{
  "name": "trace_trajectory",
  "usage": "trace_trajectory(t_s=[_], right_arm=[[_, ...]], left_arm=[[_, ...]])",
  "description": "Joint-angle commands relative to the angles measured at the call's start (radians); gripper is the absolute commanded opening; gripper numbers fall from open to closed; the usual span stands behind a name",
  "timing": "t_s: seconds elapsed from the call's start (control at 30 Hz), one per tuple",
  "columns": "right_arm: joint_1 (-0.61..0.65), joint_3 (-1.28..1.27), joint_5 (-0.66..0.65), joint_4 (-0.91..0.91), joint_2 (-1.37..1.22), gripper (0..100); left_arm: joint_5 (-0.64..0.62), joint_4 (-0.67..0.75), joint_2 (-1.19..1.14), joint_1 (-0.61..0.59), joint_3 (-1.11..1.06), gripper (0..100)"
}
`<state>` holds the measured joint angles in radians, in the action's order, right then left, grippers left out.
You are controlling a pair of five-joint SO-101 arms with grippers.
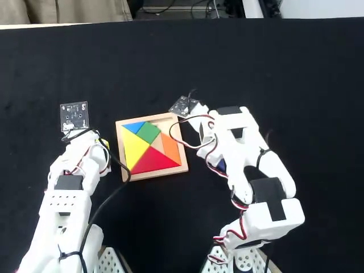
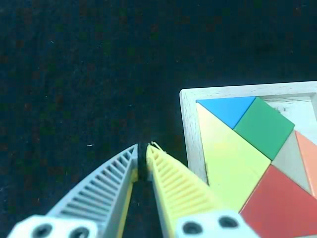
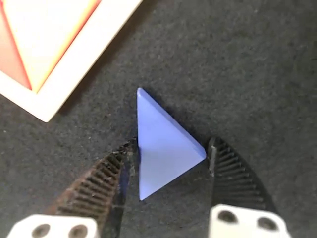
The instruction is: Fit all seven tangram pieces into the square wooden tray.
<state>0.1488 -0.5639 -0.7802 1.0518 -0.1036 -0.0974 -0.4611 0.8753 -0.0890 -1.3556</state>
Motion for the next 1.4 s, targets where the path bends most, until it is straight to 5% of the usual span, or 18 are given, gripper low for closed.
trace_trajectory(t_s=[0.0, 0.27, 0.57, 0.8, 1.1, 1.27, 1.37], right_arm=[[0.017, 0.028, -0.005, -0.011, 0.004, 21.8], [0.021, 0.189, -0.003, 0.117, 0.119, 21.8], [0.184, 0.570, -0.003, 0.298, -0.044, 21.8], [0.068, 0.694, 0.012, 0.539, -0.163, 22.4], [0.064, 0.196, 0.060, 0.262, 0.099, 23.1], [0.061, -0.145, 0.058, -0.048, 0.223, 40.3], [0.057, -0.199, 0.058, -0.114, 0.232, 42.0]], left_arm=[[0.000, 0.018, 0.020, 0.012, 0.012, 5], [0.000, 0.018, 0.020, 0.012, 0.012, 5], [0.000, 0.018, 0.020, 0.012, 0.010, 5], [0.000, 0.052, 0.011, 0.012, 0.002, 5], [0.000, 0.054, 0.011, 0.013, 0.002, 5], [0.000, 0.054, 0.009, 0.015, 0.001, 5], [0.000, 0.054, 0.009, 0.015, 0.001, 5]])
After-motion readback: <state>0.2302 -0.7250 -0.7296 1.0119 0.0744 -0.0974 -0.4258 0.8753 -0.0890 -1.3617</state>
